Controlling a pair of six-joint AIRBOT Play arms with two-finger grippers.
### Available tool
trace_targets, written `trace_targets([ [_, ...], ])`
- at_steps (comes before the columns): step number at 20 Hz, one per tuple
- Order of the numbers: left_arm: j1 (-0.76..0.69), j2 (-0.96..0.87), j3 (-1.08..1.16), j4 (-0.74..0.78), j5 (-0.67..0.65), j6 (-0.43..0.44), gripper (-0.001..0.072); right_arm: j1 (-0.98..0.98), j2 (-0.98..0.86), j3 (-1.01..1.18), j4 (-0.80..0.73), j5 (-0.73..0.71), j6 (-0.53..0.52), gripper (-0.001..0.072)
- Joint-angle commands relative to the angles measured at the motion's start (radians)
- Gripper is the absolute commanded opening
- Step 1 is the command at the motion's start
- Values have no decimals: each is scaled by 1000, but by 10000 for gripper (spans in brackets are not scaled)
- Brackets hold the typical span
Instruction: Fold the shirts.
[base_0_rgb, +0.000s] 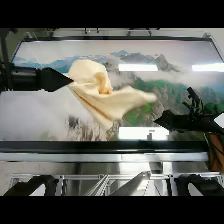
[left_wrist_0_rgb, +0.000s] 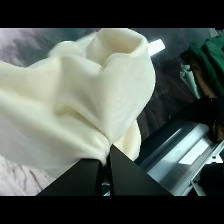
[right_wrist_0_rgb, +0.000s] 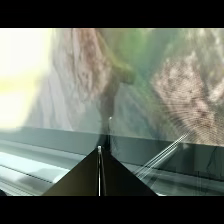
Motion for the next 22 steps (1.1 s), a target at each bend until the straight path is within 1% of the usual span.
trace_targets([
  [1,-24,-27,-88,25,3,8,209,1,-1,0,0,0,0,19],
  [2,-24,-44,-101,64,7,8,473,1,0,0,0,1,0,19],
  [3,-18,-63,-106,113,13,5,718,1,0,0,0,0,0,19],
  [5,17,-103,-97,172,-8,4,705,1,-1,0,6,1,0,19],
  [9,136,-156,-173,179,-105,-5,705,-2,0,0,7,11,-3,20],
  [10,164,-169,-211,179,-122,-5,705,-1,-1,0,7,4,-32,20],
  [11,187,-177,-250,179,-121,-2,705,-2,-1,0,7,0,-84,26],
  [12,210,-190,-291,179,-109,2,705,-2,-2,1,7,-20,-123,111],
  [13,231,-200,-327,179,-77,4,704,-2,-14,5,7,-43,-159,382],
  [14,246,-214,-359,179,-39,10,705,-2,-42,14,8,-66,-192,514],
  [17,267,-292,-399,178,50,11,704,-1,-212,64,8,-98,-214,505],
  [19,264,-370,-376,155,56,32,704,7,-348,107,52,-91,-330,505],
  [20,257,-409,-358,137,55,47,704,10,-420,126,108,-89,-418,505],
  [22,224,-488,-305,121,53,54,703,17,-535,157,236,-89,-563,505],
])
